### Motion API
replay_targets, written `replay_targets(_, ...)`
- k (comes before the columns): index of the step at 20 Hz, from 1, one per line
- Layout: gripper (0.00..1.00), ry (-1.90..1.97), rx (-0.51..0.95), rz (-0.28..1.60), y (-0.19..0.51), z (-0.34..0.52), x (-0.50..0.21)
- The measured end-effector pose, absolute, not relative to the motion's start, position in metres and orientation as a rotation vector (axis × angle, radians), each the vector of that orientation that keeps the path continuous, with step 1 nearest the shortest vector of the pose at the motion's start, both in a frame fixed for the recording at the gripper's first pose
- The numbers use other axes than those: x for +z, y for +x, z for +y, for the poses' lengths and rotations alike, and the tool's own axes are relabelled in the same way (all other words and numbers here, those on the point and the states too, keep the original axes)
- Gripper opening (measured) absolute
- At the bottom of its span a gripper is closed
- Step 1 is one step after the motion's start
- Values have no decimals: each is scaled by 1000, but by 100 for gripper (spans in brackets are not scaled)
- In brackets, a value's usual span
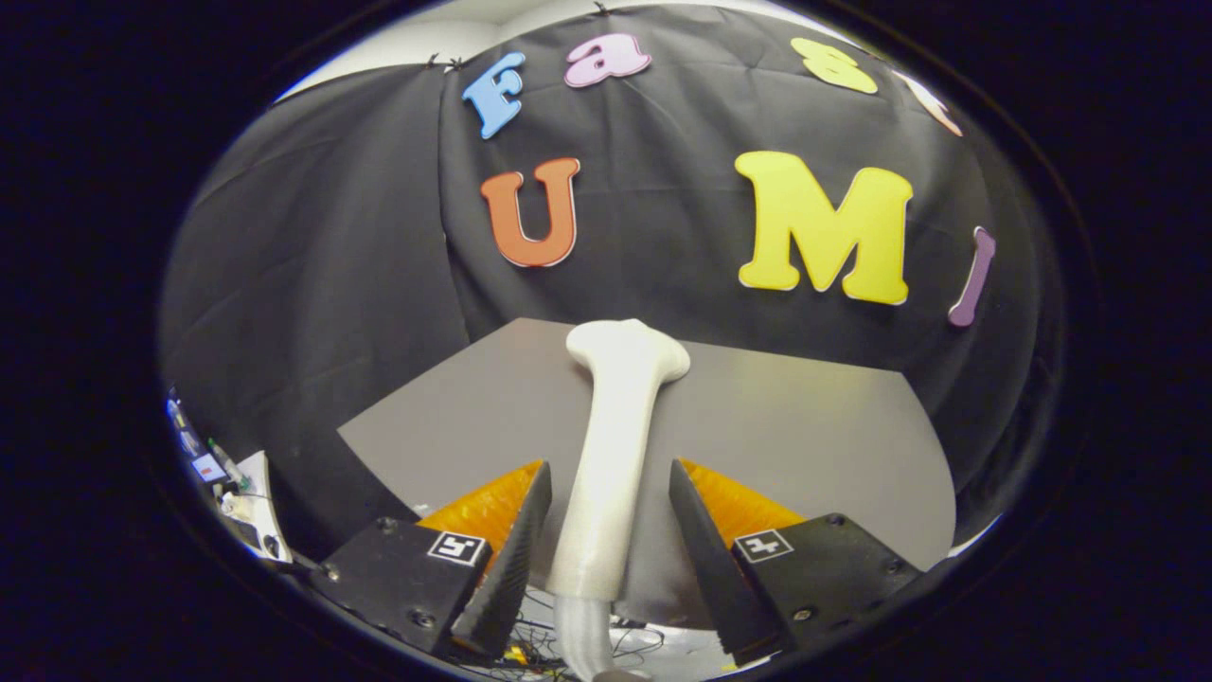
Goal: Iron the clothes twice with a garment steamer, once on the left side and once on the right side.
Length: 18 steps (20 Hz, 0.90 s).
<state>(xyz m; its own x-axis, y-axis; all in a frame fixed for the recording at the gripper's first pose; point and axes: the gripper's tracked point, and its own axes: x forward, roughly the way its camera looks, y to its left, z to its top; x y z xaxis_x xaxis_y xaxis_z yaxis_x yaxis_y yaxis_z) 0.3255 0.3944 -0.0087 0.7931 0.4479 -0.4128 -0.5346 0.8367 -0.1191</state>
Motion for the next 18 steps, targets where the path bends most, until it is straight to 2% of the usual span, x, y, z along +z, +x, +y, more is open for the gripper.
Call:
replay_targets(2,75,-256,512,427,332,394,-22)
replay_targets(4,64,-263,492,412,331,396,-19)
replay_targets(8,42,-196,542,445,329,405,-20)
replay_targets(11,38,-188,587,465,323,403,-19)
replay_targets(18,37,-156,539,354,280,345,21)
